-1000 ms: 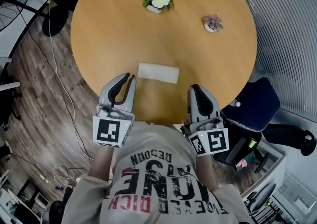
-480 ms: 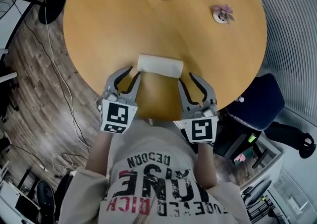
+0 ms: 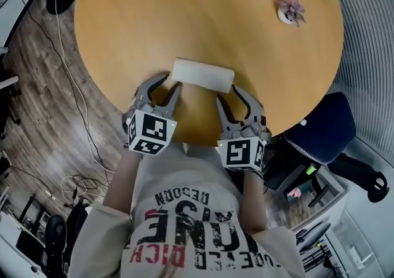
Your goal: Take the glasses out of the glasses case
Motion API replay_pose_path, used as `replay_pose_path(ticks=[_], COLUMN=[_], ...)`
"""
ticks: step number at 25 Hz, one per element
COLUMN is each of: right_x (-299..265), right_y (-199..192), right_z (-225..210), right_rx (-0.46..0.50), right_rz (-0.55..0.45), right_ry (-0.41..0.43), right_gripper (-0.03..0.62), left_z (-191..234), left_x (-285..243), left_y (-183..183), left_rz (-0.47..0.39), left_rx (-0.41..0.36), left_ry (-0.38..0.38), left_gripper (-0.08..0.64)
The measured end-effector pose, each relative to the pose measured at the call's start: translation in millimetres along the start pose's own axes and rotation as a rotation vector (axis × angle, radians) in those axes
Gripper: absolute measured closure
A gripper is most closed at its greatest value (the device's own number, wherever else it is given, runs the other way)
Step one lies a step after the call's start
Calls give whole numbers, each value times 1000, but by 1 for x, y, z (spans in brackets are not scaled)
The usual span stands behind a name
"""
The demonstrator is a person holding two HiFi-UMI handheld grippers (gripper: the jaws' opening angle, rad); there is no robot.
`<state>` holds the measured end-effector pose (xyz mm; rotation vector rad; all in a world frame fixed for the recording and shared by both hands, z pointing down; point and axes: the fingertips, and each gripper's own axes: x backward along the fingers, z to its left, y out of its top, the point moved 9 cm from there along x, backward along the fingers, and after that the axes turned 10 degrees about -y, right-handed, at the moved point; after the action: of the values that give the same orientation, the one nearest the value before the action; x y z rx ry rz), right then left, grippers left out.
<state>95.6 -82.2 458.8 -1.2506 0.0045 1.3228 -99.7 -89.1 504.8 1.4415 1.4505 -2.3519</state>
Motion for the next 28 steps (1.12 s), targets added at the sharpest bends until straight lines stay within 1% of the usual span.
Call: replay_pose_path(ticks=[6, 9, 14, 16, 18, 23, 28], right_x=[-13, -18, -22, -22, -22, -19, -12], right_y=[-6, -10, -16, -15, -14, -14, -4], right_z=[11, 15, 17, 17, 17, 12, -1], right_rx=[128, 188, 261, 272, 269, 203, 112], right_rz=[42, 64, 87, 88, 88, 67, 35], right_ry=[12, 13, -12, -9, -4, 1, -26], right_gripper=[448, 449, 449, 449, 449, 449, 491], left_z=[5, 6, 7, 6, 5, 4, 4], left_x=[-7, -8, -11, -12, -13, -14, -14], left_y=[0, 2, -2, -3, -3, -3, -3], left_rz=[14, 28, 3, 5, 8, 3, 5], left_rx=[49, 56, 149, 169, 175, 185, 199], left_ry=[-12, -16, -40, -47, -48, -42, -48], left_gripper=[423, 423, 433, 445, 449, 451, 457])
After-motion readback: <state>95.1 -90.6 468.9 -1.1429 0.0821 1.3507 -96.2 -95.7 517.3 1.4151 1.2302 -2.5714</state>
